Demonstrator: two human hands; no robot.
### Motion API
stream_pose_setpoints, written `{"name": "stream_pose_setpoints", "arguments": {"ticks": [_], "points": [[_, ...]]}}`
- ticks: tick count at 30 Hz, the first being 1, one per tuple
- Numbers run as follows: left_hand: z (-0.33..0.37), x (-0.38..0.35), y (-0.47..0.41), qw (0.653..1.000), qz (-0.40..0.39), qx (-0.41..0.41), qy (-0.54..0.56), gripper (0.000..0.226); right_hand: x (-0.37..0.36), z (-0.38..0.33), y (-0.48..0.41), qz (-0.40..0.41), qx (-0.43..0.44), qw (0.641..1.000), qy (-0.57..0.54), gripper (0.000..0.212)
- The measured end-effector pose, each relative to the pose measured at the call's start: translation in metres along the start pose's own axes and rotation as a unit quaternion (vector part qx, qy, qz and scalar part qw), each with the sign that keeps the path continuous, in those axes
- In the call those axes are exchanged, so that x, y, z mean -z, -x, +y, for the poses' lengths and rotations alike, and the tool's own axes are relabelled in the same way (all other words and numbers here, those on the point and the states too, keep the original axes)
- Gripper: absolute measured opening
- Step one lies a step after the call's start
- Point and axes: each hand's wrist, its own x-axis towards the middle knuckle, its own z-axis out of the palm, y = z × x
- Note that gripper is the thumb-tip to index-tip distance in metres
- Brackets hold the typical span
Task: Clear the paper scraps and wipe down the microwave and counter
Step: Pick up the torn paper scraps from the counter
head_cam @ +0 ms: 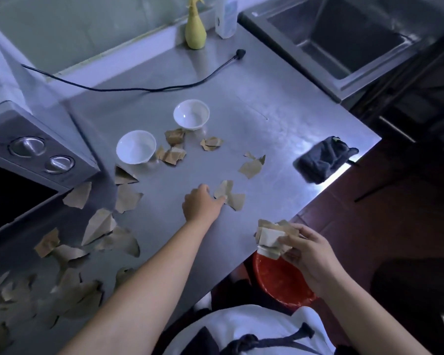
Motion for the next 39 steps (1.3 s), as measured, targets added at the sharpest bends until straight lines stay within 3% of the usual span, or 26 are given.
{"name": "stream_pose_setpoints", "arguments": {"ticks": [5, 8, 11, 14, 17, 21, 24, 26, 33, 39], "points": [[0.027, -0.019, -0.007, 0.999, 0.007, 0.02, -0.029, 0.048, 0.026, -0.009, -0.008, 0.002, 0.006, 1.0, -0.011, 0.022], [0.034, -0.025, -0.008, 0.998, 0.036, 0.027, -0.041, 0.026, 0.035, -0.014, -0.017, 0.0, 0.006, 1.0, -0.011, 0.021], [0.039, -0.029, -0.009, 0.997, 0.063, 0.024, -0.025, 0.009, 0.04, -0.022, -0.027, 0.001, 0.003, 1.0, 0.003, 0.022], [0.038, -0.031, -0.002, 0.997, 0.065, 0.023, 0.022, 0.006, 0.042, -0.026, -0.033, 0.012, -0.002, 1.0, 0.002, 0.021], [0.038, -0.023, 0.01, 0.988, 0.049, 0.024, 0.148, 0.008, 0.04, -0.028, -0.036, 0.01, -0.008, 1.0, 0.001, 0.022], [0.042, 0.006, 0.036, 0.943, 0.021, 0.023, 0.332, 0.018, 0.036, -0.033, -0.046, 0.01, -0.01, 1.0, 0.016, 0.022], [0.036, 0.03, 0.073, 0.892, -0.074, -0.009, 0.445, 0.02, 0.029, -0.031, -0.054, -0.015, -0.007, 0.999, 0.031, 0.021], [0.033, 0.045, 0.097, 0.877, -0.116, -0.03, 0.465, 0.02, 0.019, -0.031, -0.06, -0.052, -0.002, 0.997, 0.055, 0.02], [0.009, 0.056, 0.145, 0.918, -0.051, -0.001, 0.394, 0.027, -0.041, -0.026, -0.057, -0.245, -0.005, 0.962, 0.121, 0.026], [-0.026, 0.064, 0.161, 0.953, 0.061, -0.006, 0.296, 0.018, -0.086, -0.019, -0.038, -0.311, 0.0, 0.935, 0.169, 0.023]]}}
